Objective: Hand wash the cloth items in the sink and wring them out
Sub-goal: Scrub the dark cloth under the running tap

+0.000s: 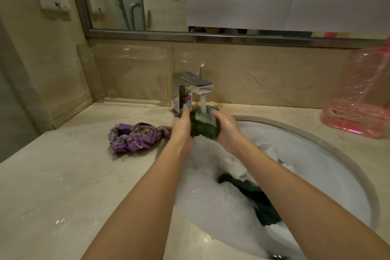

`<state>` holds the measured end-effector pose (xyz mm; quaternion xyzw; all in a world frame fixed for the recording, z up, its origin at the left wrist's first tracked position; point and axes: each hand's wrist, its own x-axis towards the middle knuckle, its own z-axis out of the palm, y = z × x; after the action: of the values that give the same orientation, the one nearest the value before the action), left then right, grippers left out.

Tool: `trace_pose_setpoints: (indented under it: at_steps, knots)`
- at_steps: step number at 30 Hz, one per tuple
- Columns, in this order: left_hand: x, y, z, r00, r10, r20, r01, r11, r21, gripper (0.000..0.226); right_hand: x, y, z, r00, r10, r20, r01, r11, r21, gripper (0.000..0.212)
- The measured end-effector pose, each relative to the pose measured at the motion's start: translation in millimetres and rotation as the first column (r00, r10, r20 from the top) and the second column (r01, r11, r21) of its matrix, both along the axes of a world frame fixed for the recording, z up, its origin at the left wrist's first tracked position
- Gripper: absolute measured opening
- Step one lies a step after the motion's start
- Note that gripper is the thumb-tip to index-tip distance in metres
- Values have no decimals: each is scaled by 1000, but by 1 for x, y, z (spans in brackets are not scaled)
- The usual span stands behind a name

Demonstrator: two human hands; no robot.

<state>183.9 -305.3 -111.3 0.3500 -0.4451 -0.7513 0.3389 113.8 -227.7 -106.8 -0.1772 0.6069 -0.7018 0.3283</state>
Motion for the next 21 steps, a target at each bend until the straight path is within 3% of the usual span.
trace_pose_setpoints:
  at_steps: [3, 6, 10, 12, 15, 18, 21]
  knots:
    - [0, -3, -3, 999, 33, 0, -33, 995, -91, 29, -14, 1, -1, 994, -89, -70, 85, 995, -54, 12]
    - [3, 1, -2, 998, -31, 48, 37, 991, -128, 29, -21, 1, 1, 975, -205, -90, 198, 977, -79, 13]
    - [11, 5, -6, 941, -289, 176, 316, 936, -153, 21, -21, -1, 3, 952, -237, -193, 233, 972, -43, 28]
    - [14, 5, -7, 909, -365, 202, 396, 907, -143, 36, -20, -2, 5, 943, -212, -258, 211, 977, -32, 23]
    - [20, -2, -6, 942, -326, 81, 335, 930, -150, 46, -23, -1, 6, 931, -189, -312, 185, 982, -41, 14]
    - [25, -5, -2, 936, -338, -103, 332, 941, -71, 22, -27, 1, 4, 896, -149, -419, 163, 987, -3, 19]
    - [22, 1, 4, 907, -343, -245, 352, 936, -8, 16, -22, -1, 3, 961, -120, -249, 129, 991, 20, 26]
